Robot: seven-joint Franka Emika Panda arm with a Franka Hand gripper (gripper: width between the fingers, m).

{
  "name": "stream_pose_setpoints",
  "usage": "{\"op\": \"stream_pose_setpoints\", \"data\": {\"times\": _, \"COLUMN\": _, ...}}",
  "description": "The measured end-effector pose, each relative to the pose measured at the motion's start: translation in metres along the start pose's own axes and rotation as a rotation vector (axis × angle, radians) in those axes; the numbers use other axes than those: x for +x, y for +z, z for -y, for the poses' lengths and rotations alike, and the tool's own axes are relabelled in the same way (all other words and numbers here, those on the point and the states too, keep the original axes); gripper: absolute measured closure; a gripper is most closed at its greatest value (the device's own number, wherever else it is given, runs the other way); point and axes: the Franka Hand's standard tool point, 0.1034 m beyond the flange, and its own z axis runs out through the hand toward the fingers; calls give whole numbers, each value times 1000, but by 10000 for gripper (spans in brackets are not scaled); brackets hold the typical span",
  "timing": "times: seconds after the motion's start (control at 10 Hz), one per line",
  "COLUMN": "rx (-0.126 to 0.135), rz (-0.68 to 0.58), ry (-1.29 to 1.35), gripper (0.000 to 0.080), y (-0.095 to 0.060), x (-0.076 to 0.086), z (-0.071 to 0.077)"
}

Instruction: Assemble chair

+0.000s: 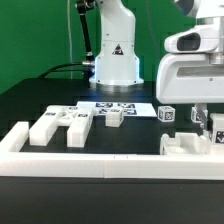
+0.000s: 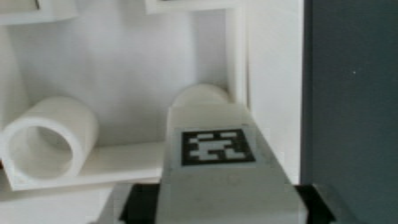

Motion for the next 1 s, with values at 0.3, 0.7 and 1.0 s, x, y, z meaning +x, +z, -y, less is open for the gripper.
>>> {"op": "stream_pose_setpoints", "data": {"times": 0.3, "rx": -8, "rz": 3, "ry": 253, "gripper": 506, "y": -1, "x": 1, "z": -12}}
{"op": "stream_pose_setpoints", "data": {"times": 0.7, "rx": -28, "rz": 6, "ry": 377, "gripper": 430, "y": -1, "x": 2, "z": -22}}
{"op": "stream_pose_setpoints", "data": {"times": 1.0, "rx": -36, "rz": -3, "ry": 298, "gripper": 165, "y": -8, "x": 1, "z": -16}}
